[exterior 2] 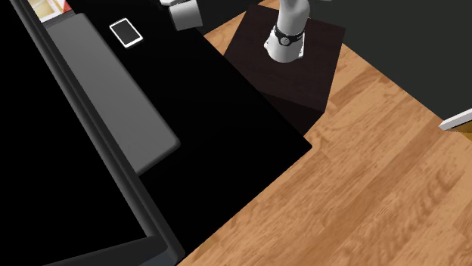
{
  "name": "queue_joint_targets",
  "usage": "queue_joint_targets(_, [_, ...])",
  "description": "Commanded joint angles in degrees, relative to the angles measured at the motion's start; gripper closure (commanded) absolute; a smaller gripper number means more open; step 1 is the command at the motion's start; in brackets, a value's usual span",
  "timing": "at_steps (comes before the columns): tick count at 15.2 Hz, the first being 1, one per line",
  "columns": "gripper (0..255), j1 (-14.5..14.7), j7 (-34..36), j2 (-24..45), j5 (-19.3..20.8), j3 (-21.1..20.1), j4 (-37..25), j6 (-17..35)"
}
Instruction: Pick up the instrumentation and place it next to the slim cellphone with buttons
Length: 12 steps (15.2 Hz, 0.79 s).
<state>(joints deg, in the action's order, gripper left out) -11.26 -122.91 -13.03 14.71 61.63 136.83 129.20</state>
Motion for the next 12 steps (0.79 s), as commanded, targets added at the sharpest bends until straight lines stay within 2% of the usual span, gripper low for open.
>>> queue_joint_targets(1, [255, 0.8, -0.9, 1.5, -1.1, 1.1, 1.0, 1.9])
queue_joint_targets(2, [255, 1.3, -1.6, 2.6, -2.1, 1.9, 1.4, 3.0])
queue_joint_targets(9, [255, 1.3, -1.6, 2.6, -2.1, 1.8, 1.4, 3.0])
queue_joint_targets(10, [0, 1.4, -1.4, 2.6, -2.2, 1.6, 1.2, 2.8])
queue_joint_targets(12, [0, 1.0, -1.1, 2.2, -1.7, 1.4, 1.5, 2.8])
